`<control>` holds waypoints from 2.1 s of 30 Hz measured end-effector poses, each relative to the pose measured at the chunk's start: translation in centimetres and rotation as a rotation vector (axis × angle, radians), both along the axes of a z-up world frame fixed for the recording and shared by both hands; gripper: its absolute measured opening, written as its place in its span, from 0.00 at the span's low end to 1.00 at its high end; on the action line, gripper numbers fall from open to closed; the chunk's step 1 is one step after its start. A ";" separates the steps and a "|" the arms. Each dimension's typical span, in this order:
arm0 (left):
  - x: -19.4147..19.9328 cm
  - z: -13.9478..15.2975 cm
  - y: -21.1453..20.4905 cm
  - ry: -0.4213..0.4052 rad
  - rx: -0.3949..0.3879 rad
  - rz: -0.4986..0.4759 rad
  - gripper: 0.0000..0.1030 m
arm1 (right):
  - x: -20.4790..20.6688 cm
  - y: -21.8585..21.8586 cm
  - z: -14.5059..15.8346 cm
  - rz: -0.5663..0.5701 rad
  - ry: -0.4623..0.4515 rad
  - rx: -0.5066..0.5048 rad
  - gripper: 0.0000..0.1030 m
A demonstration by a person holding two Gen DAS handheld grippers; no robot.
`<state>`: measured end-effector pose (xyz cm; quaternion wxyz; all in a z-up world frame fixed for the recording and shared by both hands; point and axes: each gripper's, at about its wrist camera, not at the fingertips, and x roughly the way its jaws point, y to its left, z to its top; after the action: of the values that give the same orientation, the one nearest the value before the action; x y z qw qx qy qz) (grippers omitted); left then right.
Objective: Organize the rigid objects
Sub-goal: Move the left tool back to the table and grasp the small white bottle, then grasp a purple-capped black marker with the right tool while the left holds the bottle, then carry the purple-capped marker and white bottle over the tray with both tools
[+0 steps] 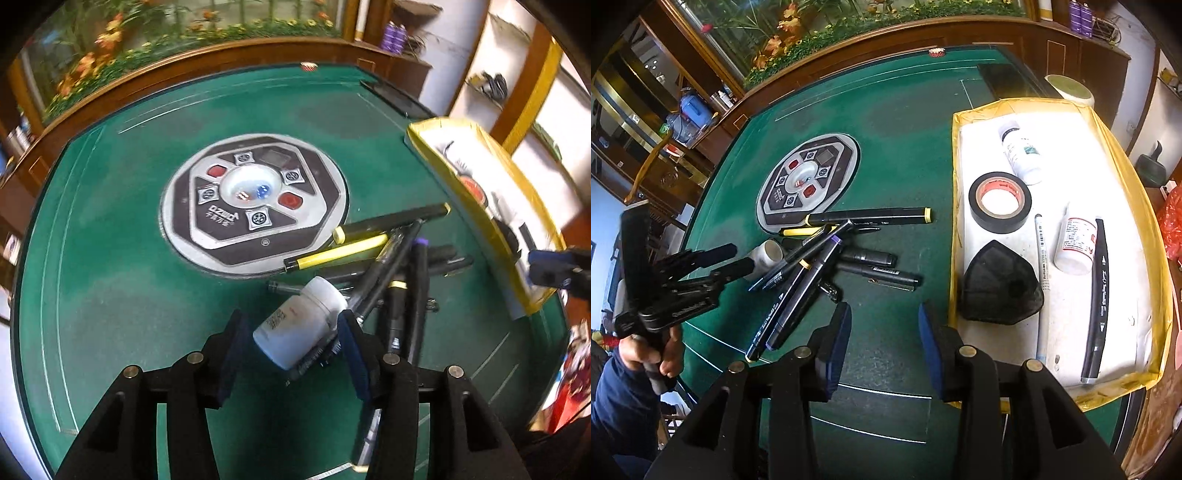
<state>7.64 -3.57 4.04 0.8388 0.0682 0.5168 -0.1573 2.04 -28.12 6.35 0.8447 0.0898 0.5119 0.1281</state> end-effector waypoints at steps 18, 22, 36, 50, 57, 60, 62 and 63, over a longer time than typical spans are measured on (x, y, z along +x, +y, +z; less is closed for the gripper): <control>-2.5 -2.6 2.7 0.070 -0.041 0.192 0.34 | 2.0 5.3 -2.5 0.099 0.110 0.034 0.36; -4.4 -2.7 3.4 0.075 -0.047 0.212 0.34 | 3.0 7.5 -3.5 0.124 0.140 0.041 0.36; -5.1 -2.7 3.7 0.068 -0.050 0.212 0.34 | 4.8 12.0 -5.5 0.162 0.157 -0.124 0.30; -6.2 -2.4 3.3 0.051 -0.081 0.232 0.34 | 2.1 9.7 -5.0 0.195 0.142 -0.135 0.14; -6.2 -0.7 2.0 -0.001 -0.059 0.207 0.34 | 1.5 8.9 -3.7 0.203 0.101 -0.081 0.14; -6.2 0.0 1.2 -0.020 -0.051 0.190 0.34 | 1.4 8.9 -3.2 0.207 0.087 -0.068 0.14; -6.1 0.3 0.7 -0.027 -0.046 0.179 0.34 | 1.3 8.9 -2.9 0.211 0.075 -0.060 0.14; -6.1 0.4 0.5 -0.030 -0.045 0.175 0.34 | 1.1 8.6 -2.7 0.211 0.069 -0.056 0.14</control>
<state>1.52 -3.11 4.44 0.8583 0.0063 0.5044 -0.0940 3.14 -19.48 3.63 0.8104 0.0162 0.5507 0.1990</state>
